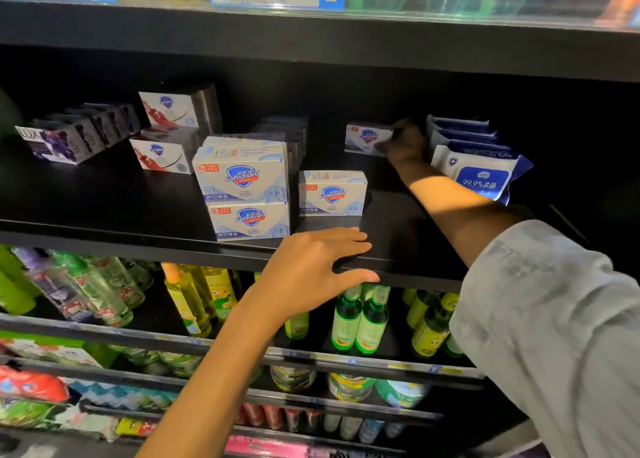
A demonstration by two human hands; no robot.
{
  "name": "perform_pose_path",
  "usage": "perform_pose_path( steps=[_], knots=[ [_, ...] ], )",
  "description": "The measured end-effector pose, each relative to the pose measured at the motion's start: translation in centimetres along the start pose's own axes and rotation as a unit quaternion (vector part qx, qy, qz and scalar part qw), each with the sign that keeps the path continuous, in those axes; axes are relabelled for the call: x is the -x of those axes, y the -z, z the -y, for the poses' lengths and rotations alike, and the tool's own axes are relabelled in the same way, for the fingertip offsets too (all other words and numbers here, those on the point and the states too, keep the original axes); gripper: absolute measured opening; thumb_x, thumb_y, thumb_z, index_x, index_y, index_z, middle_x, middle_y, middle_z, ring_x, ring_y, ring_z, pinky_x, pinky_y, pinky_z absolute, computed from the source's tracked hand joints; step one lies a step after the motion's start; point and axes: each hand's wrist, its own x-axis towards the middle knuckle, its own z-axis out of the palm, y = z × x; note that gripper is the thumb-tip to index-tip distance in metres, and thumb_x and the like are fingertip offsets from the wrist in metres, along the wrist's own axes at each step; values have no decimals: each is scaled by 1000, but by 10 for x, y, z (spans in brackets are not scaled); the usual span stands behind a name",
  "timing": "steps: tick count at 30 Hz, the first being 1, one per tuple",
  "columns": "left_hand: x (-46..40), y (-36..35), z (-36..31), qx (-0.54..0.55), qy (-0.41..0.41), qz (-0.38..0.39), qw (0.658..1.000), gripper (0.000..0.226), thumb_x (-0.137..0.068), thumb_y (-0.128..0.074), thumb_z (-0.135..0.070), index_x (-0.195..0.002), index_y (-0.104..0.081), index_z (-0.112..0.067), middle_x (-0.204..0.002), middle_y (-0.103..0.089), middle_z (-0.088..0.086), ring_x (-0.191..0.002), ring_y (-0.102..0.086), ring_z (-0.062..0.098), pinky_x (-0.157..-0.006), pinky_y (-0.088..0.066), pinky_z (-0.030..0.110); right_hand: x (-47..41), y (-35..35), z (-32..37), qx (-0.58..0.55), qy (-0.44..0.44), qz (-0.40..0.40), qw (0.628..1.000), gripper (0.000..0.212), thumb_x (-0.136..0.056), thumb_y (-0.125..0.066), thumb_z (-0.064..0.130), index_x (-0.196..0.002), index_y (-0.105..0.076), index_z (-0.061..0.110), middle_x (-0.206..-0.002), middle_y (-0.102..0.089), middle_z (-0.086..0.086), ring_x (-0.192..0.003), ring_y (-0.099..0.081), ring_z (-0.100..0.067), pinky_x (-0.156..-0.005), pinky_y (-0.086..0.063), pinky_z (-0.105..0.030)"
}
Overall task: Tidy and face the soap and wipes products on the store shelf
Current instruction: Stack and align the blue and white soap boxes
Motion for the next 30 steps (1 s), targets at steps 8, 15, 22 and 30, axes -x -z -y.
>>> perform_pose_path(
  steps=[8, 15, 22, 30],
  knots=[
    [1, 1, -2, -5, 0, -6, 1000, 57, -87, -66, -67, -130, -74, -31, -141, -65, -14, -134, -55, 0, -111, -51, 37, -3, -1, 2, 20, 5, -2, 1000, 58, -86, -84, 12, -137, -56, 10, -139, -64, -12, -134, -57, -28, -112, -43, -34],
    [0, 0, -2, -6, 1, -8, 1000, 56, -87, -70, -65, -130, -74, -29, -141, -66, -13, -133, -56, 1, -111, -50, 37, 18, 4, 3, -19, 9, 2, 1000, 65, -87, -83, 10, -142, -49, 4, -145, -59, -13, -137, -52, -26, -105, -35, -23],
    [0, 5, -7, 8, 7, 13, 1000, 55, -90, -69, -60, -133, -72, -27, -142, -65, -10, -134, -57, 5, -113, -48, 39, 52, 5, 7, -9, 0, 40, 999, 71, -94, -76, 28, -153, -41, 9, -153, -52, -13, -143, -47, -31, -114, -37, -33],
    [39, 27, -36, 31, -2, -305, 952, 10, -99, -72, -19, -100, -77, -10, -99, -74, -4, -95, -69, 13, -85, -55, 35, 144, 47, 35, -288, -38, 242, 926, 48, -106, -55, 45, -142, -57, 14, -129, -70, -9, -116, -69, -22, -100, -55, -35]
  ],
)
